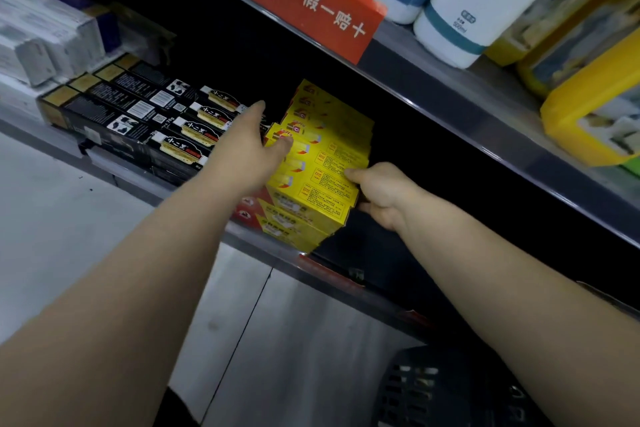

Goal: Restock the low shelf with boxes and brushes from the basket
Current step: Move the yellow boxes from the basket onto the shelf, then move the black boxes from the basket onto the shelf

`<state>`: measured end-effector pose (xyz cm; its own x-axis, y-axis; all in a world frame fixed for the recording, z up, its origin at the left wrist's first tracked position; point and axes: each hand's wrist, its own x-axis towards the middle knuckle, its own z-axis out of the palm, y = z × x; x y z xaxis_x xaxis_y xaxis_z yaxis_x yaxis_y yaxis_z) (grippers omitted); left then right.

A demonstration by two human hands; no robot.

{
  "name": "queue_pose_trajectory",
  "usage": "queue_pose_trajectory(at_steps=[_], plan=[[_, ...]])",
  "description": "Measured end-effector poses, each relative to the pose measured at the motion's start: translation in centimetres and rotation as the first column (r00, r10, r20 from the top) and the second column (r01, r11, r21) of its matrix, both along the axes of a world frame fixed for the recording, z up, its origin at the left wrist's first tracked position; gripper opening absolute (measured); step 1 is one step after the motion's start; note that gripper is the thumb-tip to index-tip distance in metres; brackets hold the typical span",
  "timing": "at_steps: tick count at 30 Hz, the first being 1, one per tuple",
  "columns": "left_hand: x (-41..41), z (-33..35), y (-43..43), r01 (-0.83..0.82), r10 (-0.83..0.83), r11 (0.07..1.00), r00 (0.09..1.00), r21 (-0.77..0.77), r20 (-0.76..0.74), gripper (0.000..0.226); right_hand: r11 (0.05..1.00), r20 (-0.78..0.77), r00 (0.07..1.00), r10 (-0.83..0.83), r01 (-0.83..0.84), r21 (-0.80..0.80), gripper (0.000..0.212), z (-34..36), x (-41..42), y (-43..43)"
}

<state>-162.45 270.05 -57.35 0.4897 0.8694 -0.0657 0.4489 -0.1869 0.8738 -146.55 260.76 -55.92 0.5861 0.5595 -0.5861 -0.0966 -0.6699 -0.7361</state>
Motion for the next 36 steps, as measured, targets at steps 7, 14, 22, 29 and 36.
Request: queue_pose_trajectory(at_steps=[7, 14, 22, 29, 36], plan=[[0.8, -2.4, 0.8, 0.088, -0.086, 0.985, 0.996, -0.150, 0.018, 0.065, 0.995, 0.129, 0.989, 0.078, -0.069, -0.074, 0.010, -1.1, 0.2, -0.5], [0.9, -2.5, 1.4, 0.089, -0.089, 0.985, 0.996, -0.148, 0.008, 0.064, 0.996, 0.084, 0.995, 0.056, -0.050, -0.072, 0.042, -0.8, 0.3, -0.3], [1.2, -0.7, 1.1, 0.060, -0.059, 0.998, 0.994, 0.003, -0.092, 0.060, 0.998, -0.002, 0.999, 0.042, -0.043, -0.046, 0.042, 1.1, 0.2, -1.9], [1.4, 3.1, -7.0, 0.289, -0.265, 0.913, 0.957, 0.288, -0.121, 0.043, 0.976, 0.122, 0.970, 0.210, -0.214, 0.023, 0.041, 6.5, 0.1, -7.7], [3.1, 8.7, -16.2, 0.563, -0.596, 0.772, 0.802, 0.294, 0.029, 0.019, 0.937, 0.455, 0.863, 0.219, -0.315, 0.148, 0.024, 12.2, 0.7, -22.6]])
